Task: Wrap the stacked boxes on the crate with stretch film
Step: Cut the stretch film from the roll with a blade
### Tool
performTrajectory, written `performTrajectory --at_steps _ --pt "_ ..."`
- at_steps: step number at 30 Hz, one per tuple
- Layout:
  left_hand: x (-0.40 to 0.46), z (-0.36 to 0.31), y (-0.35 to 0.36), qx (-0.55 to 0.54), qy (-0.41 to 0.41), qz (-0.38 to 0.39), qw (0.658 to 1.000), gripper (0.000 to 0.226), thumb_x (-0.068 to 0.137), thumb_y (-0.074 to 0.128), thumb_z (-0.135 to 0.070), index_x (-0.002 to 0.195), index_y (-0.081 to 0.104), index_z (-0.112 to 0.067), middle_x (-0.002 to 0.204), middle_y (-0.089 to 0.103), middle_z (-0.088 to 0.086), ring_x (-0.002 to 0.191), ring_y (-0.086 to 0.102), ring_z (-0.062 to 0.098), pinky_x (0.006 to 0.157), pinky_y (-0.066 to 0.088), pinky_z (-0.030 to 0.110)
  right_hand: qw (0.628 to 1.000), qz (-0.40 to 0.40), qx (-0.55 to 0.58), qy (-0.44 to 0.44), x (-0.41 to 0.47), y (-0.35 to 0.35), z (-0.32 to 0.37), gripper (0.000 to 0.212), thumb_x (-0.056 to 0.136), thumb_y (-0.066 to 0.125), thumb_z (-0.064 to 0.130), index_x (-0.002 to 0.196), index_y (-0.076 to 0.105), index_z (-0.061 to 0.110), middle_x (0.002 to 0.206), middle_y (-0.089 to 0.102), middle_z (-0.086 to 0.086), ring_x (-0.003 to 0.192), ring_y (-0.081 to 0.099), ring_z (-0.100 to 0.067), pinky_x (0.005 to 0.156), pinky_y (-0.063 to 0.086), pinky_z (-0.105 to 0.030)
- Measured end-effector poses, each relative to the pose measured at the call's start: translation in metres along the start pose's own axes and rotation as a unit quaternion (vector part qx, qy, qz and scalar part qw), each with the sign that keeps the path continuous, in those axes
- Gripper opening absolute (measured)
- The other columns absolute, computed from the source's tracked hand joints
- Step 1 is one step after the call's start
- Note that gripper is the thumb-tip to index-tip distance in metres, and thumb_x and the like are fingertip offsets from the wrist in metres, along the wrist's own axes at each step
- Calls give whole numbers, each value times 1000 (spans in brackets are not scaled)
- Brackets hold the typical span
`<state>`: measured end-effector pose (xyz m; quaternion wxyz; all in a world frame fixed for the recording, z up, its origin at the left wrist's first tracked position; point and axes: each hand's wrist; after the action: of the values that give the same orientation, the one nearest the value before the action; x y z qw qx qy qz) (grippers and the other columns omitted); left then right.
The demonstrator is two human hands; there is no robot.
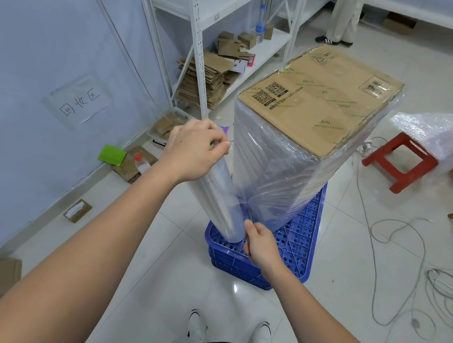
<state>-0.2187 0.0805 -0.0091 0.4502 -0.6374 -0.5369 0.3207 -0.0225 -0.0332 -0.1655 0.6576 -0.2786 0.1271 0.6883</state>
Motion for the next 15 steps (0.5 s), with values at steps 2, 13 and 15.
performTrajectory --at_steps 2,13,15 --pt "-1 -1 1 -2 0 -1 1000 22 103 49 -48 83 57 -47 104 50 -22 117 48 15 98 32 39 1000 -4 -4 1 13 2 8 35 102 43 40 82 48 11 57 46 -6 42 38 -12 46 32 -26" --pt "-5 5 -1 -4 -14 -6 1000 20 103 48 -47 87 59 -45 107 50 -21 118 47 15 97 30 37 1000 -3 -24 4 -10 2 -20 35 103 42 39 81 40 13 61 37 -5 41 33 -10 42 29 -23" --pt "-6 5 0 -4 -13 -6 1000 20 103 48 -47 87 59 -45 106 50 -21 117 48 15 99 32 39 1000 -12 -22 5 0 4 -14 34 102 43 39 80 39 13 60 37 -4 41 33 -10 43 29 -24"
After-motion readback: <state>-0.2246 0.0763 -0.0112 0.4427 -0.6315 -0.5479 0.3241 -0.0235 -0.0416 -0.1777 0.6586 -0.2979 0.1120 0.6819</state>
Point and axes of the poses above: each hand's wrist, its own x-axis towards the middle knuckle, its own y-axis out of the palm, z = x × y
